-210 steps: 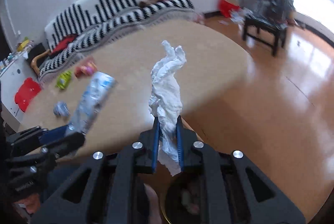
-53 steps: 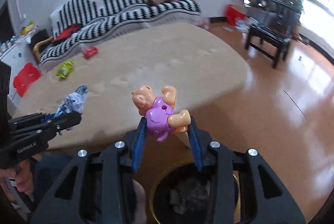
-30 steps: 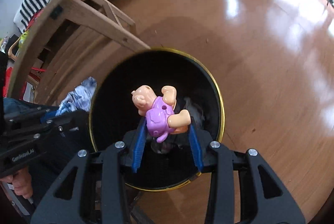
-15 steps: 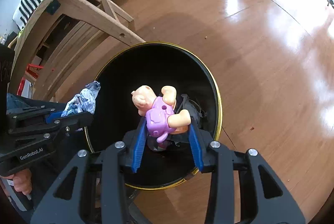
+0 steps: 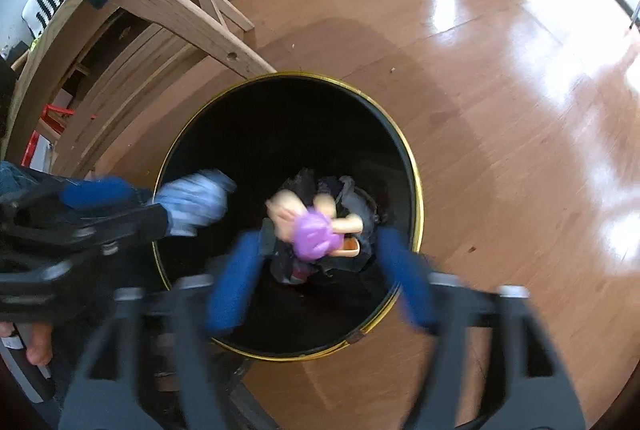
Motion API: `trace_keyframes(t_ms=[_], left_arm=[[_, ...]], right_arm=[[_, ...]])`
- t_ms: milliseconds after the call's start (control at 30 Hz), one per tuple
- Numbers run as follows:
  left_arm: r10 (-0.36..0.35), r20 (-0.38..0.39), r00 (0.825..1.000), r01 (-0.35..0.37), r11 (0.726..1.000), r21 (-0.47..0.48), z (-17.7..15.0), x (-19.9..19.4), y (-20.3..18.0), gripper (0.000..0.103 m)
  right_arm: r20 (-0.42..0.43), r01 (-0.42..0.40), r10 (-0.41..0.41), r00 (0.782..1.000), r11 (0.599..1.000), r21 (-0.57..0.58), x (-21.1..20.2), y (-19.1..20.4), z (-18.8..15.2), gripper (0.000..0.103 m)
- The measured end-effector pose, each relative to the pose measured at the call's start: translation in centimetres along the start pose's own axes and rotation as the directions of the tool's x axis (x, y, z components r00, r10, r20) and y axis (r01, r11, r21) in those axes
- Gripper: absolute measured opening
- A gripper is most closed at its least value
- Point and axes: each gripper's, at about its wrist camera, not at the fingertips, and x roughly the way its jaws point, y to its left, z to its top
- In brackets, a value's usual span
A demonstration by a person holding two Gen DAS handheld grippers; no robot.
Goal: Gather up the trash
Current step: 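Open both tools to drop the wrapper and doll into the bin, then move both tools back over the table toward the snack bag and red pack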
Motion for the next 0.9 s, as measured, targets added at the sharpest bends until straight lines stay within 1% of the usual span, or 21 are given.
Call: trace_keyframes(t_ms=[67, 100, 133, 200, 267, 333, 367, 400, 433, 467, 500, 533, 567, 600, 633, 667, 700, 733, 800, 833, 900], left_arm=[[-0.027, 0.063, 0.998, 0.029, 0.999, -0.031, 0.2, -1.4, 0.5, 0.094], [-0.041, 0.084, 0.996, 0.046, 0.997, -0.054, 0.3, -2.1, 1.0, 0.096], [-0.053, 0.100, 0.994, 0.061, 0.996, -0.072, 0.4, -2.6, 1.3, 0.096], [-0.082, 0.146, 0.986, 0.101, 0.987, -0.125, 0.5, -4.7, 2.2, 0.096], [-0.114, 0.193, 0.974, 0.141, 0.982, -0.128, 0.7, -7.7, 2.8, 0.096], [-0.129, 0.248, 0.960, 0.156, 0.983, -0.094, 0.6, -11.3, 3.4, 0.096], [-0.127, 0.285, 0.950, 0.153, 0.986, -0.072, 0.5, -13.6, 3.9, 0.096], [-0.106, 0.323, 0.940, 0.133, 0.989, -0.061, 0.5, -15.8, 4.6, 0.096], [-0.064, 0.371, 0.927, 0.093, 0.994, -0.060, 0.5, -18.0, 5.7, 0.096], [-0.018, 0.401, 0.916, 0.049, 0.997, -0.066, 0.7, -19.4, 6.6, 0.096], [0.053, 0.436, 0.899, -0.019, 0.996, -0.082, 1.0, -21.0, 8.1, 0.096], [0.170, 0.471, 0.866, -0.121, 0.984, -0.133, 1.3, -22.7, 10.6, 0.096], [0.262, 0.482, 0.836, -0.191, 0.963, -0.191, 1.6, -23.6, 12.7, 0.096], [0.348, 0.476, 0.808, -0.250, 0.933, -0.259, 1.7, -24.3, 14.9, 0.096], [0.434, 0.433, 0.790, -0.299, 0.889, -0.347, 1.7, -24.8, 18.2, 0.096], [0.459, 0.398, 0.795, -0.308, 0.869, -0.387, 1.8, -24.8, 20.5, 0.096], [0.474, 0.360, 0.803, -0.315, 0.851, -0.420, 1.8, -24.7, 23.3, 0.096], [0.495, 0.327, 0.805, -0.336, 0.835, -0.437, 1.9, -24.5, 25.4, 0.096], [0.552, 0.258, 0.793, -0.406, 0.794, -0.453, 2.3, -23.8, 28.9, 0.096], [0.560, 0.238, 0.793, -0.421, 0.787, -0.451, 2.4, -23.6, 30.0, 0.096], [0.550, 0.185, 0.814, -0.431, 0.786, -0.443, 2.9, -22.4, 33.2, 0.096]], right_arm=[[-0.007, 0.009, -0.009, 1.000, 0.999, -0.030, 0.0, 0.3, 0.1, 0.088], [-0.007, 0.022, -0.022, 1.000, 0.998, -0.051, -0.1, 0.6, 0.3, 0.093], [-0.002, 0.036, -0.036, 0.999, 0.997, -0.066, -0.3, 0.7, 0.4, 0.095], [0.012, 0.059, -0.058, 0.998, 0.994, -0.087, -0.6, 0.8, 0.5, 0.096], [0.040, 0.093, -0.089, 0.995, 0.991, -0.099, -1.4, 0.8, 0.9, 0.096], [0.106, 0.124, -0.115, 0.988, 0.989, -0.079, -3.3, 0.7, 1.9, 0.096], [0.150, 0.141, -0.131, 0.980, 0.988, -0.059, -4.5, 0.6, 2.4, 0.096], [0.211, 0.161, -0.151, 0.966, 0.987, -0.030, -6.0, 0.6, 3.2, 0.096], [0.289, 0.166, -0.161, 0.944, 0.986, 0.008, -8.1, 1.0, 4.3, 0.096], [0.333, 0.152, -0.153, 0.930, 0.988, 0.027, -9.4, 1.3, 5.1, 0.096], [0.393, 0.109, -0.119, 0.912, 0.993, 0.048, -11.1, 2.2, 6.6, 0.096], [0.421, 0.073, -0.087, 0.903, 0.996, 0.049, -11.9, 3.0, 7.7, 0.096], [0.434, 0.038, -0.054, 0.899, 0.998, 0.045, -12.5, 4.1, 8.8, 0.096], [0.433, 0.006, -0.019, 0.901, 0.999, 0.033, -12.7, 5.3, 10.1, 0.096], [0.421, -0.037, 0.036, 0.906, 0.999, -0.005, -12.6, 7.3, 11.8, 0.096], [0.405, -0.061, 0.075, 0.911, 0.997, -0.047, -12.3, 9.0, 13.1, 0.096], [0.387, -0.075, 0.105, 0.916, 0.993, -0.093, -11.8, 10.9, 14.3, 0.096], [0.358, -0.075, 0.126, 0.925, 0.985, -0.153, -10.9, 13.5, 15.8, 0.096], [0.328, -0.062, 0.144, 0.933, 0.967, -0.247, -9.3, 17.4, 17.6, 0.096], [0.305, -0.053, 0.149, 0.941, 0.953, -0.299, -8.2, 19.8, 18.6, 0.096], [0.262, -0.055, 0.156, 0.952, 0.933, -0.355, -6.2, 22.9, 20.2, 0.096]])
